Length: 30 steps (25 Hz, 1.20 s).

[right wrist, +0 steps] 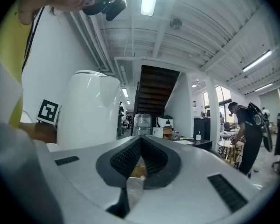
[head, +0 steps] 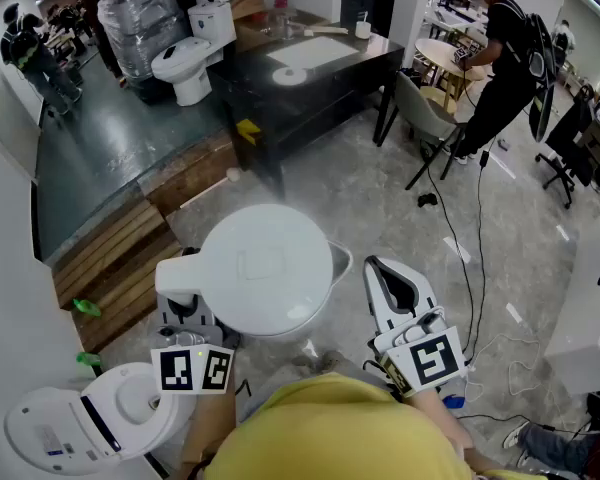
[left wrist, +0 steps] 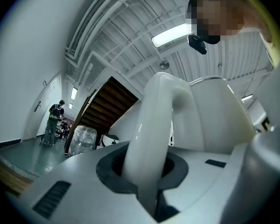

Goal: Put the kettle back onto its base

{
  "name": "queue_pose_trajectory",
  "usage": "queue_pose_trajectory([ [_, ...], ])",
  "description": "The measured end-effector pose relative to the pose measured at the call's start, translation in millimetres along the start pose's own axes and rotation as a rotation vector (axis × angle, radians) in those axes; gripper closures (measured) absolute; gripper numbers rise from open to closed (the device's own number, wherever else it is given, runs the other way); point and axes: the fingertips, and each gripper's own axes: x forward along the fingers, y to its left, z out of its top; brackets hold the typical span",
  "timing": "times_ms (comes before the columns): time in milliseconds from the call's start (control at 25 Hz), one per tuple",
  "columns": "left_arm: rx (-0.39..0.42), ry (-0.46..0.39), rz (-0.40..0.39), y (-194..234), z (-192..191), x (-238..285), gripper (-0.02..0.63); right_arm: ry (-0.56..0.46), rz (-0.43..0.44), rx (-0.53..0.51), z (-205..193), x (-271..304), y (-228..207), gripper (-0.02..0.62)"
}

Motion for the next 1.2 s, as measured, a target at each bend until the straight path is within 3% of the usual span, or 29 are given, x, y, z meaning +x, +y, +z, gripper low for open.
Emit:
queue_pose_trajectory([
  [560, -0.007, 0.009, -0.038, 25.9, -1.2, 10.7, 0.554, -0.008, -0.038, 0.046, -5.3, 19.3, 12.4, 0.578],
  [960, -0.008, 0.022, -0.027, 39.1, -15.7, 36.8, 0.552, -0.017, -0.050, -0.017, -10.5, 36.8, -4.2, 0.578],
  [1200, -0.022, 0.018, -0.014, 47.4, -30.5, 76.4, 0.552, -0.027, -0.024, -0.016, -16.1, 80.9, -30.1, 0.578],
])
